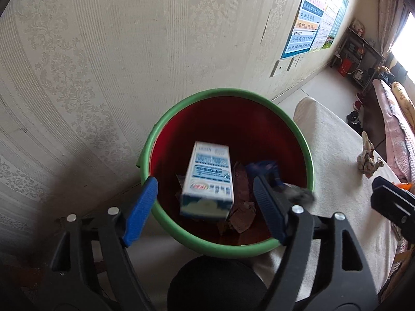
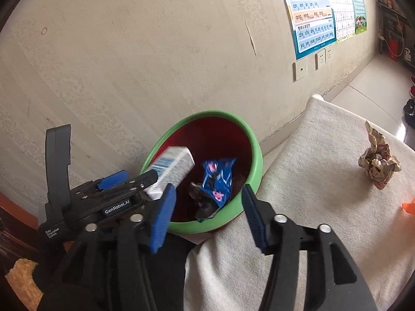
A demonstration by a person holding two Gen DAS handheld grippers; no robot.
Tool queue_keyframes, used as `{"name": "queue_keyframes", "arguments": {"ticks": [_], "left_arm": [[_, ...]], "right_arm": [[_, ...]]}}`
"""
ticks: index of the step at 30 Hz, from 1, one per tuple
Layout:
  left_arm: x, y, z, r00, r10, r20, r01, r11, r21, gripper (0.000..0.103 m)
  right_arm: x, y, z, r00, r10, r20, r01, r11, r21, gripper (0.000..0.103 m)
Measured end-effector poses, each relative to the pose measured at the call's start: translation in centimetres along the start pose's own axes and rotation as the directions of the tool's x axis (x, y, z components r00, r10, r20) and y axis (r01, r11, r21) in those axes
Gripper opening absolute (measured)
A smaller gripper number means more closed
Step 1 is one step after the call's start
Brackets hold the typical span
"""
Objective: Collect trash
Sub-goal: 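Open the left gripper to drop the milk carton while the right drops the Oreo wrapper, then grasp the crumpled paper ball with the left gripper while the right grasps the orange bag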
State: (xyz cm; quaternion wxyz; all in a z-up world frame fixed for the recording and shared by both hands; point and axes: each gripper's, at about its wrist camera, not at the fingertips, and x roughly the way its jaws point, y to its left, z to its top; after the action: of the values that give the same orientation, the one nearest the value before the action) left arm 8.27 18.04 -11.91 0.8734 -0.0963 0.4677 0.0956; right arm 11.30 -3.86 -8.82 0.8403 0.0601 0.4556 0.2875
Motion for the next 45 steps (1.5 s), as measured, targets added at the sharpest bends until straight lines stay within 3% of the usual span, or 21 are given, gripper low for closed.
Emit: {"name": "queue_keyframes", "arguments": {"ticks": [4,6,9,11,14,17,19,20,21,22,26,28,33,36,37,39,42,45], "left_arm": [[-0.2,-0.4,-0.3,1.000,-0.007,0.008,0.007,1.000,-0.003,0.075],[-0.4,-1.2,-0.4,1.000,-0.016,0.019,0.016,1.000,0.007,0.075],[-0.6,-3.3,-0.1,0.998,-0.054,0.033,0.053,0.998,0.036,0.076],[-0.7,-5.4,0.1,0.995,-0.092,0.030,0.090,0.993,0.071,0.076],[-0.6,-9.5,0.2,0.988,-0.155,0.015,0.151,0.978,0.145,0.077],[-0.3,-14.1,0.2,0.970,-0.240,-0.027,0.241,0.951,0.194,0.078],[0.1,-17.4,0.1,0.955,-0.289,-0.068,0.296,0.927,0.232,0.078],[0.4,-19.2,0.0,0.946,-0.312,-0.087,0.324,0.912,0.250,0.078],[0.7,-20.6,-0.1,0.940,-0.326,-0.103,0.342,0.901,0.267,0.078],[0.9,-22.2,-0.2,0.933,-0.339,-0.120,0.360,0.888,0.287,0.078],[2.1,-27.2,-0.3,0.925,-0.352,-0.142,0.380,0.853,0.358,0.079],[3.1,-29.0,0.1,0.923,-0.355,-0.150,0.385,0.848,0.363,0.084],[6.7,-31.8,1.5,0.909,-0.364,-0.204,0.412,0.860,0.301,0.084],[9.5,-33.1,1.2,0.906,-0.309,-0.290,0.393,0.867,0.306,0.084],[10.3,-33.2,1.0,0.905,-0.289,-0.313,0.384,0.872,0.304,0.082],[11.3,-33.0,0.7,0.893,-0.279,-0.353,0.386,0.878,0.281,0.056],[11.4,-32.2,0.3,0.869,-0.319,-0.378,0.424,0.874,0.239,0.036],[9.5,-31.6,0.1,0.899,-0.306,-0.314,0.399,0.867,0.298,0.029]], "right_arm": [[-3.9,-5.7,-0.7,0.983,-0.165,0.078,0.158,0.983,0.092,0.056],[-6.9,-9.7,-1.5,0.944,-0.309,0.119,0.290,0.945,0.153,0.057],[-10.8,-15.8,-2.9,0.864,-0.490,0.117,0.454,0.858,0.241,0.060],[-12.6,-19.5,-4.0,0.834,-0.545,0.086,0.499,0.811,0.306,0.061],[-13.2,-23.1,-5.0,0.835,-0.550,0.030,0.511,0.794,0.328,0.063],[-13.1,-24.1,-5.6,0.853,-0.522,0.018,0.496,0.821,0.284,0.061],[-12.2,-24.8,-5.4,0.875,-0.484,0.007,0.464,0.842,0.275,0.051],[-11.7,-25.0,-5.6,0.885,-0.465,-0.009,0.449,0.850,0.276,0.041],[-11.1,-25.4,-5.5,0.894,-0.447,-0.029,0.436,0.855,0.279,0.024],[-10.8,-25.4,-5.5,0.899,-0.436,-0.038,0.428,0.859,0.280,0.015],[-12.5,-24.2,-6.1,0.916,-0.400,0.030,0.374,0.878,0.299,0.007],[-13.8,-23.4,-6.7,0.920,-0.386,0.067,0.345,0.880,0.327,0.006],[-15.4,-21.1,-8.5,0.920,-0.378,0.107,0.314,0.871,0.378,0.006],[-15.4,-20.3,-9.3,0.921,-0.375,0.108,0.303,0.862,0.407,0.006],[-15.3,-20.0,-9.4,0.922,-0.373,0.108,0.300,0.861,0.411,0.006],[-15.3,-19.6,-9.4,0.921,-0.373,0.111,0.298,0.860,0.413,0.006],[-15.1,-19.0,-9.1,0.923,-0.367,0.119,0.293,0.868,0.402,0.006],[-15.2,-18.5,-8.9,0.921,-0.366,0.133,0.290,0.873,0.392,0.006]]}}
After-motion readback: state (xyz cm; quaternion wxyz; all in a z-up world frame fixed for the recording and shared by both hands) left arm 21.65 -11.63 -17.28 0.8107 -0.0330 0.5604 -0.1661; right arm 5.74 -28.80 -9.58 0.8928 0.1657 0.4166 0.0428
